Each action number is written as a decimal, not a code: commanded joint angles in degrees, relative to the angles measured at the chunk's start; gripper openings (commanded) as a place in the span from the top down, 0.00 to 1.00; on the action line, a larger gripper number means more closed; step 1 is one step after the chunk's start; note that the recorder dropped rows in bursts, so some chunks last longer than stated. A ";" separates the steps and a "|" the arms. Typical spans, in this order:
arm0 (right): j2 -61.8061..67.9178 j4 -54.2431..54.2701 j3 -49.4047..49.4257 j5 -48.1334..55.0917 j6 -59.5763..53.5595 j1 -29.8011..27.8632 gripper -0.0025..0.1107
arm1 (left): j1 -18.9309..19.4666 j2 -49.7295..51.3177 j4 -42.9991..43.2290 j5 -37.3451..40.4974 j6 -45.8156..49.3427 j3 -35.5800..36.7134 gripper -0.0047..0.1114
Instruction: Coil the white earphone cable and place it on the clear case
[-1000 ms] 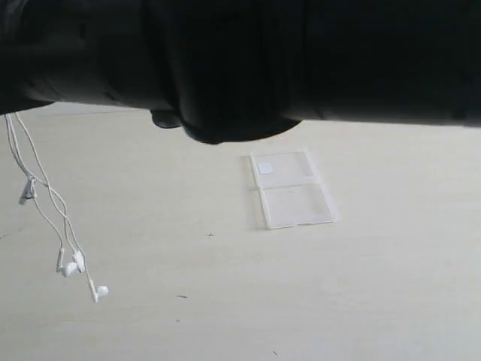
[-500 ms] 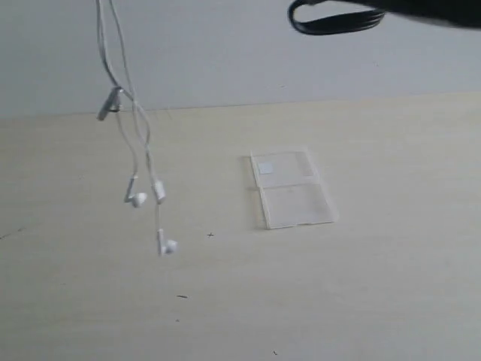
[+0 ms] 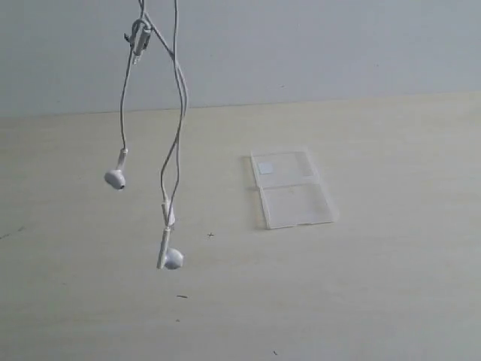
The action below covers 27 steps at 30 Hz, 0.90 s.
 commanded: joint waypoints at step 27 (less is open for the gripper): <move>-1.09 -0.18 0.20 -3.93 0.13 -0.02 0.98 | -0.08 -0.28 -20.91 0.65 8.93 3.30 0.06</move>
